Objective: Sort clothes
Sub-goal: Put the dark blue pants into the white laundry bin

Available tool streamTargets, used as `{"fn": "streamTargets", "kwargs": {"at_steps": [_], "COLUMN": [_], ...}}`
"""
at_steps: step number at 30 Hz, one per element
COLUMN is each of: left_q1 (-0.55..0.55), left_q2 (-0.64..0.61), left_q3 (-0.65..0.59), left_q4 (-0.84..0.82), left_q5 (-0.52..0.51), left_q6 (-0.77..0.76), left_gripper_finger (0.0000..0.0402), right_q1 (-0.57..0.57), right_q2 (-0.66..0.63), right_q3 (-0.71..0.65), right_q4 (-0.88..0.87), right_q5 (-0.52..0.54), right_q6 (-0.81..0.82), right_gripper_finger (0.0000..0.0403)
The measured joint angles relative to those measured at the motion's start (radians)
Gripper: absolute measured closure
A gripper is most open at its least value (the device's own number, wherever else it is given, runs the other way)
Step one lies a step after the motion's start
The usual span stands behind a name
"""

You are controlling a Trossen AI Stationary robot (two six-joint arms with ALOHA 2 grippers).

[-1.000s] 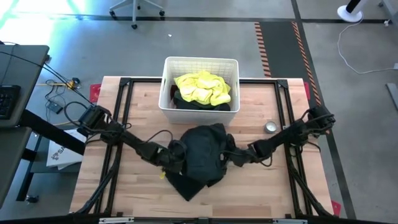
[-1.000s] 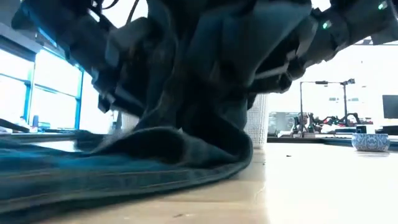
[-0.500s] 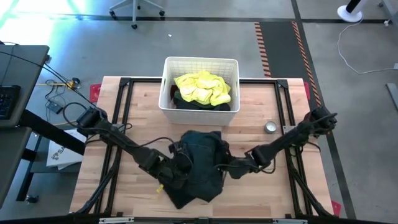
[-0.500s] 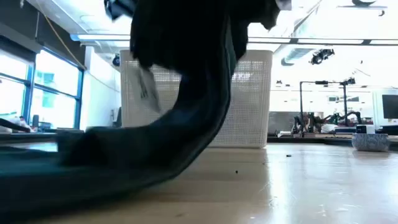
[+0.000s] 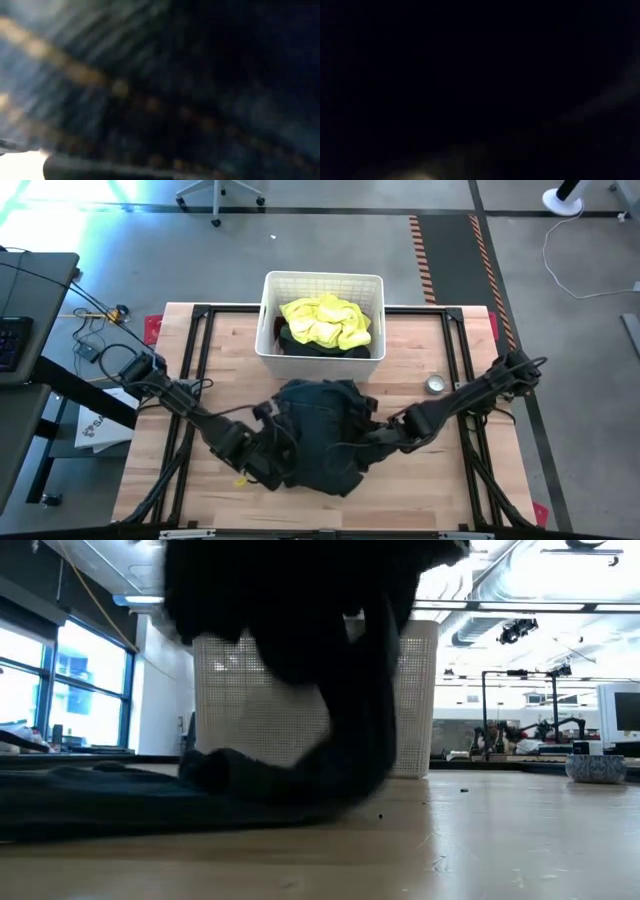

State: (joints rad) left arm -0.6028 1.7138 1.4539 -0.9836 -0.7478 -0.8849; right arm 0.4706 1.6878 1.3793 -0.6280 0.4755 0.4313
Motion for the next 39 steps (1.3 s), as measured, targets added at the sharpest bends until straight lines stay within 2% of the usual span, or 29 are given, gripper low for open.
{"fn": "streamTargets", "kwargs": {"at_steps": [9,12,15,17,18,21,24,27,29,32,35,39], "left_q1": [-0.067,-0.089,-0.123,-0.157,-0.172,-0.187,-0.142,-0.08,-0.04,0.015,0.056,0.09], "left_q2": [0.002,0.002,-0.017,-0.052,-0.075,-0.138,-0.155,-0.136,-0.118,-0.091,-0.074,-0.036], "left_q3": [-0.237,-0.261,-0.247,-0.227,-0.221,-0.237,-0.283,-0.366,-0.423,-0.493,-0.563,-0.651], "left_q4": [-0.03,-0.155,-0.362,-0.463,-0.472,-0.311,0.01,0.342,0.481,0.49,0.493,0.664], "left_q5": [0.199,0.285,0.371,0.353,0.313,0.122,0.021,0.047,0.094,0.142,0.185,0.261], "left_q6": [-0.297,-0.388,-0.523,-0.633,-0.681,-0.723,-0.525,-0.31,-0.246,-0.294,-0.342,-0.325], "left_gripper_finger": [0.039,0.039,0.039,0.039,0.039,0.0396,0.0399,0.04,0.04,0.0401,0.0401,0.0401], "right_q1": [0.0,0.002,0.001,0.001,0.003,0.011,0.014,0.001,-0.01,-0.027,-0.045,-0.095], "right_q2": [0.003,0.003,0.003,0.003,0.003,0.003,0.002,0.002,0.002,0.001,0.001,0.001], "right_q3": [-0.216,-0.271,-0.315,-0.335,-0.34,-0.347,-0.347,-0.347,-0.348,-0.373,-0.461,-0.608], "right_q4": [0.02,0.03,0.022,0.014,0.006,0.002,0.007,0.008,0.009,0.079,0.265,0.567], "right_q5": [-0.09,-0.138,-0.162,-0.166,-0.168,-0.163,-0.161,-0.156,-0.153,-0.143,-0.159,-0.215], "right_q6": [0.189,0.221,0.251,0.277,0.287,0.297,0.295,0.279,0.262,0.217,0.174,0.155], "right_gripper_finger": [0.0165,0.0165,0.0165,0.0165,0.0165,0.0165,0.0165,0.0165,0.0165,0.0165,0.0165,0.0165]}}
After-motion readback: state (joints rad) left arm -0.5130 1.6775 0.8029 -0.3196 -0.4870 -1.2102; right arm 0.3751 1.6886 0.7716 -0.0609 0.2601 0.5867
